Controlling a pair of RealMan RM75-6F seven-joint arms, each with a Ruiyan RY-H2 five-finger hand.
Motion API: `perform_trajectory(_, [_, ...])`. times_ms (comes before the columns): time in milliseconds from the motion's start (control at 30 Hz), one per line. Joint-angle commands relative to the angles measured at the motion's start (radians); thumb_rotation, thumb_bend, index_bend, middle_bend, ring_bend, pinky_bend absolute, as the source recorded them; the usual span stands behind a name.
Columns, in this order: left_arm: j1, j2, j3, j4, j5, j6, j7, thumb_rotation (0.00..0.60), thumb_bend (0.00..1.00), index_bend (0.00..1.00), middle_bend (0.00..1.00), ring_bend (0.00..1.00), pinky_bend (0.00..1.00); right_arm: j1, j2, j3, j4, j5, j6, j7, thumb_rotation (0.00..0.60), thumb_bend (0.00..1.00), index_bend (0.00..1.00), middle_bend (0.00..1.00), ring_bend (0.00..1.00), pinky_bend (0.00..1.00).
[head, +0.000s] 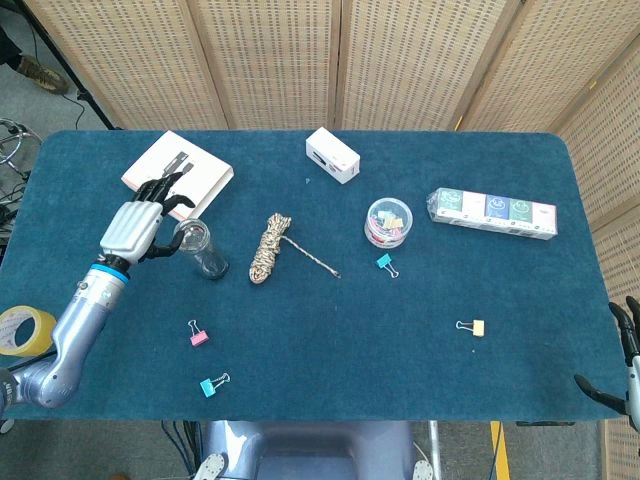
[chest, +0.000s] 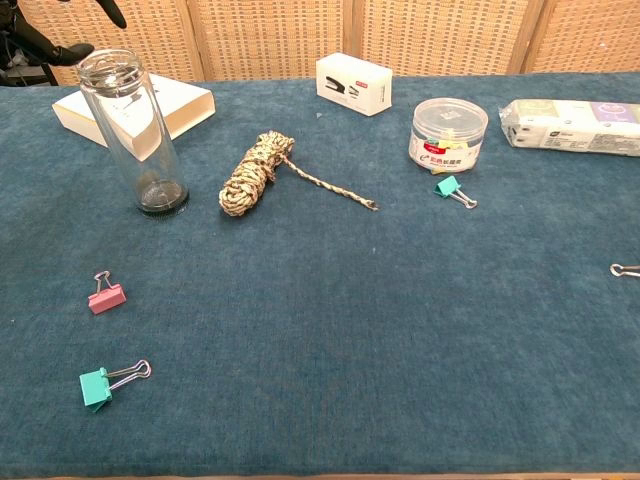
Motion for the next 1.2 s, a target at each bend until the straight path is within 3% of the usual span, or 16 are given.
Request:
perform_trajectory(33, [0.003, 0.005, 0.000, -0.006, 0.005, 0.004, -0.006, 0.600, 0.48, 0.24, 0.00, 0.00, 0.00, 0.000, 0.000, 0.000, 0.000, -0.001, 0.000, 0.001, 0.600, 0.07, 0.00, 0.00, 0.00, 0.00])
perform_trajectory(467, [0.079, 0.126, 0.017, -0.093, 0.074, 0.075, -0.051, 0.600, 0.46, 0.09, 0.00, 0.00, 0.00, 0.000, -0.004, -0.005, -0.004, -0.011, 0.001, -0.008, 0.600, 0.07, 0.00, 0.00, 0.00, 0.00])
perform_trajectory(633, [0.176, 0.161, 0.083, -0.091, 0.161, 0.172, -0.072, 0.600, 0.31, 0.05, 0.00, 0.00, 0.00, 0.001, -0.006, -0.006, -0.009, -0.016, 0.003, -0.014, 0.600, 0.07, 0.00, 0.00, 0.00, 0.00])
perform_trajectory(733, [0.326, 0.146, 0.194, -0.036, 0.247, 0.321, -0.079, 0.600, 0.20, 0.01, 0.00, 0.00, 0.00, -0.001, -0.009, -0.008, -0.014, -0.024, 0.010, -0.022, 0.600, 0.07, 0.00, 0.00, 0.00, 0.00])
perform_trajectory(833, [0.400, 0.126, 0.242, 0.009, 0.273, 0.378, -0.116, 0.600, 0.08, 0.00, 0.00, 0.00, 0.00, -0.002, -0.010, -0.008, -0.015, -0.024, 0.012, -0.025, 0.600, 0.07, 0.00, 0.00, 0.00, 0.00])
perform_trajectory(933, [0.457, 0.123, 0.270, 0.020, 0.270, 0.413, -0.125, 0.600, 0.02, 0.00, 0.00, 0.00, 0.00, -0.003, -0.010, -0.009, -0.014, -0.025, 0.012, -0.026, 0.600, 0.07, 0.00, 0.00, 0.00, 0.00])
perform_trajectory(1200, [0.539, 0.105, 0.283, 0.026, 0.299, 0.512, -0.112, 0.600, 0.01, 0.00, 0.00, 0.00, 0.00, -0.005, -0.013, -0.011, -0.017, -0.033, 0.018, -0.030, 0.600, 0.07, 0.00, 0.00, 0.00, 0.00])
